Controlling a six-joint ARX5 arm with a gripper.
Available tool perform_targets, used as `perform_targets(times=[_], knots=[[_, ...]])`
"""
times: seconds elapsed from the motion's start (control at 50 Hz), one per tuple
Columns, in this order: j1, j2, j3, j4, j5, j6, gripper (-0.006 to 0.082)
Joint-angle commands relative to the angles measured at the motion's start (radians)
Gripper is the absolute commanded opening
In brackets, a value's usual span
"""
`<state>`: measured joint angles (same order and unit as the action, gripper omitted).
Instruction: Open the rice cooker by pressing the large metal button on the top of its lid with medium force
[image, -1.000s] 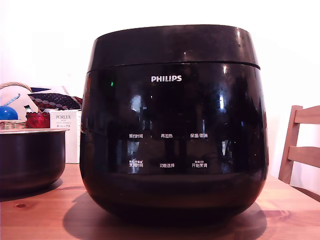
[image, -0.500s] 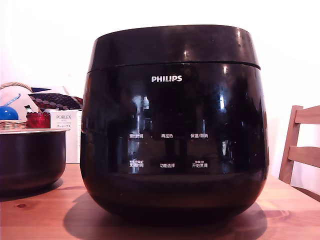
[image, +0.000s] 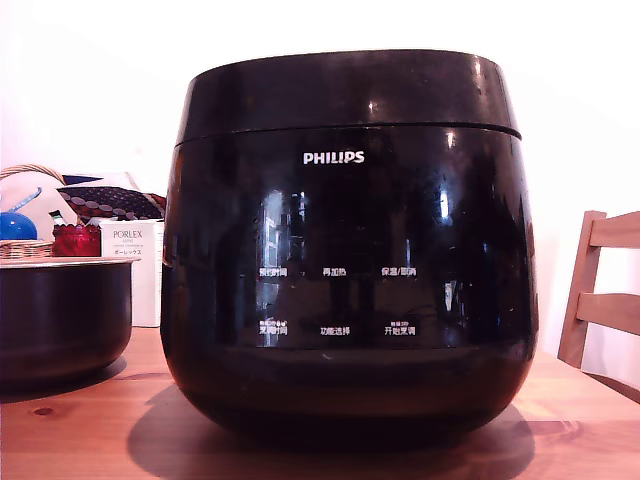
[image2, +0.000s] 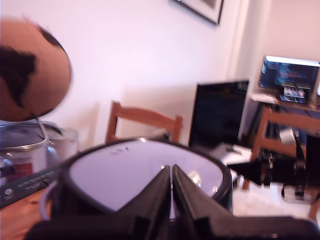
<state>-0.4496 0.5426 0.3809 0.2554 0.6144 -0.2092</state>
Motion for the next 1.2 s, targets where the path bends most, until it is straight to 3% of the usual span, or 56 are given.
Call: perform_targets(times=[0.0,0.42,0.7,1.18], knots=[[-0.048,0.04,0.04,0.015,-0.026,0.043,-0.0019],[-0.294,0.317,0.153,0.033,-0.187,0.216,-0.0019],[-0.351,0.445,0.164,0.143,-0.267,0.248,-0.0019],[-0.395,0.587,0.175,0.246,-0.297,0.27,-0.0019]])
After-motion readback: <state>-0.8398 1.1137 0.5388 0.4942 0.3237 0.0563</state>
